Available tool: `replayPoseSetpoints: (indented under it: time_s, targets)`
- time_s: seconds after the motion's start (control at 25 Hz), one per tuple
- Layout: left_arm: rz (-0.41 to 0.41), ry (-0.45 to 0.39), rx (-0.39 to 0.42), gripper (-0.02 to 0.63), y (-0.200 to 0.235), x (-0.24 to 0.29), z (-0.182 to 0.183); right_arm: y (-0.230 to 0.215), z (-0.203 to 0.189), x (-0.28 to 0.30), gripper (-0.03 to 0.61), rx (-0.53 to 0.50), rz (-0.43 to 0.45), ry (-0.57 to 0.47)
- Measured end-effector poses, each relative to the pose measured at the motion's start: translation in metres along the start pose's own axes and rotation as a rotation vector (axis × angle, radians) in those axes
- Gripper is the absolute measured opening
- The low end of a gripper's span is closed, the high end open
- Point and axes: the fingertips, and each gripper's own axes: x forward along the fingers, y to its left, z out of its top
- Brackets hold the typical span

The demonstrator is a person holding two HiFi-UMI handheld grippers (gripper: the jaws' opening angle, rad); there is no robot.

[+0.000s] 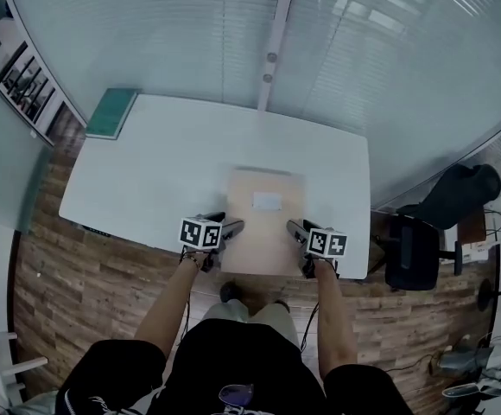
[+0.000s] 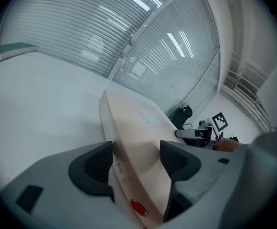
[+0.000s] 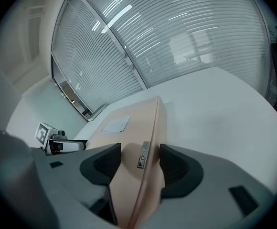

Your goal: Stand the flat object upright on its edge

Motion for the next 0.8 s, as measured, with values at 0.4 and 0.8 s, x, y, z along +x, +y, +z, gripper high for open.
replayPoseSetpoints:
  time_s: [0.4, 0.8]
  targets:
    - [0.014, 0.039, 0.016, 0.299, 0.0, 0.001, 0.006, 0.003, 0.005, 0.0, 0.258, -0.036, -0.016, 0.009]
    - [0.071, -0.049, 0.063, 0.299, -0.008, 0.0, 0.052, 0.01, 0.059, -0.007, 0.258, -0.156, 0.019, -0.071]
